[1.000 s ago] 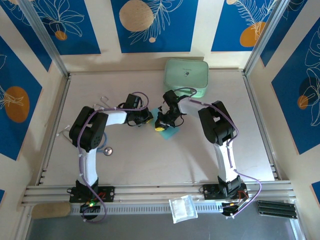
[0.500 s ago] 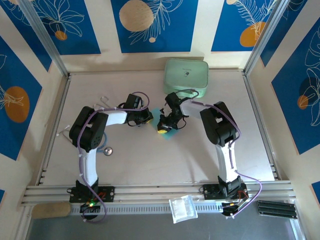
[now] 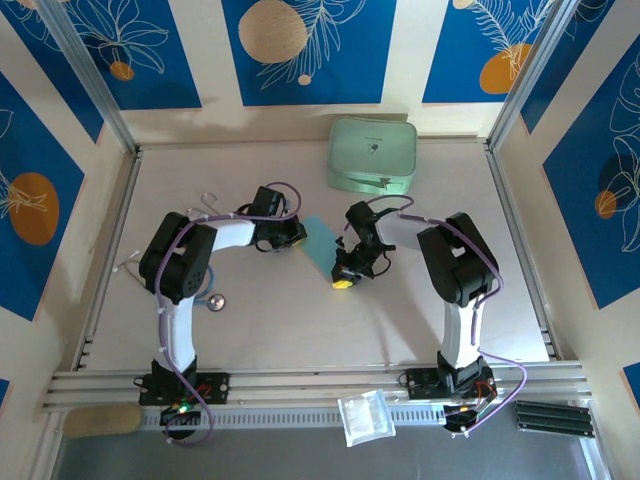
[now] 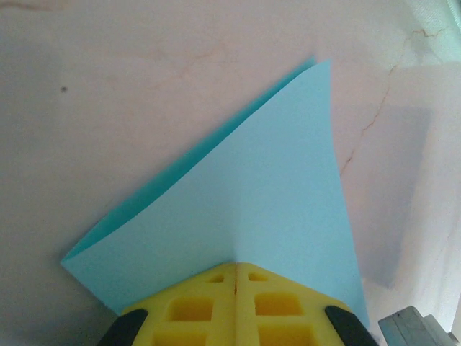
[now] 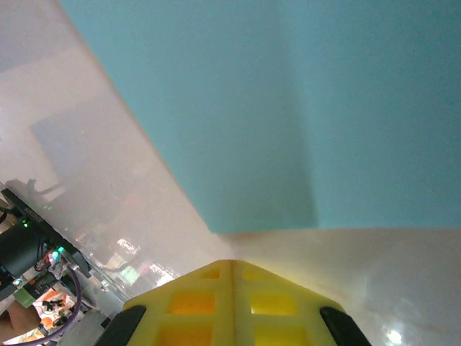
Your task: Fold a paper plane with a square sheet of paper (pick it up from the middle)
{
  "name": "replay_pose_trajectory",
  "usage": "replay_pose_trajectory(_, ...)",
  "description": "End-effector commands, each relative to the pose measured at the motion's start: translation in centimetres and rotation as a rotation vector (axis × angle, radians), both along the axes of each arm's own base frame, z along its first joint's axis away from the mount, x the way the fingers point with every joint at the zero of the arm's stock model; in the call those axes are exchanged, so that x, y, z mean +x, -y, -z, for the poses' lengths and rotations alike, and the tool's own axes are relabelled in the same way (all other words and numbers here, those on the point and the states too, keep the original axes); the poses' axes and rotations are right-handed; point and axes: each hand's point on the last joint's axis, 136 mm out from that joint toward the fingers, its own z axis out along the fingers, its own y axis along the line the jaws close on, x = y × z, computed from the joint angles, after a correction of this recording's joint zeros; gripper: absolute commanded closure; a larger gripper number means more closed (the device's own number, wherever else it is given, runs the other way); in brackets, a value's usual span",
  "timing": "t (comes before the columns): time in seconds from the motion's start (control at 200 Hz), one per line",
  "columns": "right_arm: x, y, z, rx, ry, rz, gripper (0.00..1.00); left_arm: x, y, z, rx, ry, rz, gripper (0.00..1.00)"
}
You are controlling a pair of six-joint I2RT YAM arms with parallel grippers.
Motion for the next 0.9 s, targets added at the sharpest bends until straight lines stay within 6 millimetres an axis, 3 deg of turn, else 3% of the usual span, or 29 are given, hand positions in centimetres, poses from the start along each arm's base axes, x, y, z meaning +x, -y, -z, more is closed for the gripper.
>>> replay_pose_trajectory(0.0, 1.7, -1.1, -4.5, 0.089, 0.117, -0.005, 0.98, -1.9, -1.0, 2.4, 0.075, -0.098, 0.037, 0.9)
replay_pose_trajectory(0.125, 4.5, -1.6, -6.9, 0.12, 0.243, 0.028, 0.97, -0.6, 0.0, -2.4, 0.015, -0.006, 0.049, 0.8)
replay_pose_trajectory(0.235, 7.1, -1.2, -5.4, 0.04, 0.279, 0.05, 0.96, -0.1, -0.6, -4.5, 0.016, 0.039, -0.004, 0.72)
replay_pose_trajectory(0.375, 10.2, -0.6, -3.3, -0.06, 0.298, 0.074, 0.91, -0.3, -2.2, -3.5, 0.042, 0.028, -0.109, 0.67)
replay_pose_trajectory(0.545, 12.1, -0.6, -1.4, -0.112, 0.301, 0.062, 0.87, -0.2, -1.4, -2.1, -0.021, 0.002, -0.131, 0.68)
replay_pose_trajectory(0.725, 12.8, -0.2, -0.2, -0.134, 0.28, 0.056, 0.85, 0.3, -1.5, -0.9, 0.011, -0.008, -0.131, 0.71)
replay_pose_trajectory(0.89, 11.3, 0.5, 1.6, -0.165, 0.211, 0.053, 0.85, 0.2, -2.7, 0.5, 0.099, -0.021, -0.134, 0.73)
